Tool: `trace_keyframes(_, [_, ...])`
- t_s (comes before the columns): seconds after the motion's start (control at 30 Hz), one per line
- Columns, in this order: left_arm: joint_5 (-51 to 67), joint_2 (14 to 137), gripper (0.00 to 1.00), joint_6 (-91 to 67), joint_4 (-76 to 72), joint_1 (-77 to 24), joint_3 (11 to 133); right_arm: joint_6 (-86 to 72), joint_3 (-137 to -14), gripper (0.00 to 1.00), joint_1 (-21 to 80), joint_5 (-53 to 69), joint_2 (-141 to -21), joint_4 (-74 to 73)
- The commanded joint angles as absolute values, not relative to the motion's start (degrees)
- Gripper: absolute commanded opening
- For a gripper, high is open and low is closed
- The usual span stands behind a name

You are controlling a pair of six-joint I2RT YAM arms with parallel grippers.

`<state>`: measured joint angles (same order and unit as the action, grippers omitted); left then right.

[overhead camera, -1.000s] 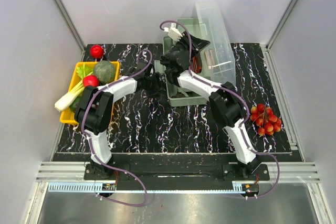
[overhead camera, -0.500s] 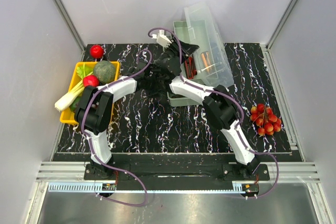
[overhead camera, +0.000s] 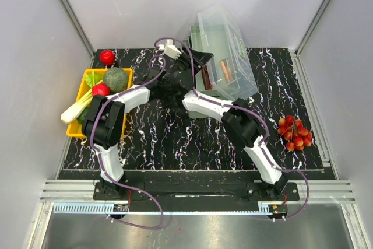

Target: Pack the tool kit

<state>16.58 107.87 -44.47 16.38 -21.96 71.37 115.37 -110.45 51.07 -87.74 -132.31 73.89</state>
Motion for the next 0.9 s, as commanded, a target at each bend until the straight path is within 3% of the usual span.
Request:
trace_keyframes(0.0, [17.0,106.4,0.58,-45.5,14.3,-20.7,69.4,124.8,-113.6,0.56,53.9,-97.9,-130.8,90.4])
trace_keyframes(0.87, [14.6,96.2,0.58,-44.8,18.0,-10.9,64.3,124.8,-119.3,0.58,60.5,-97.8,-127.6,90.4])
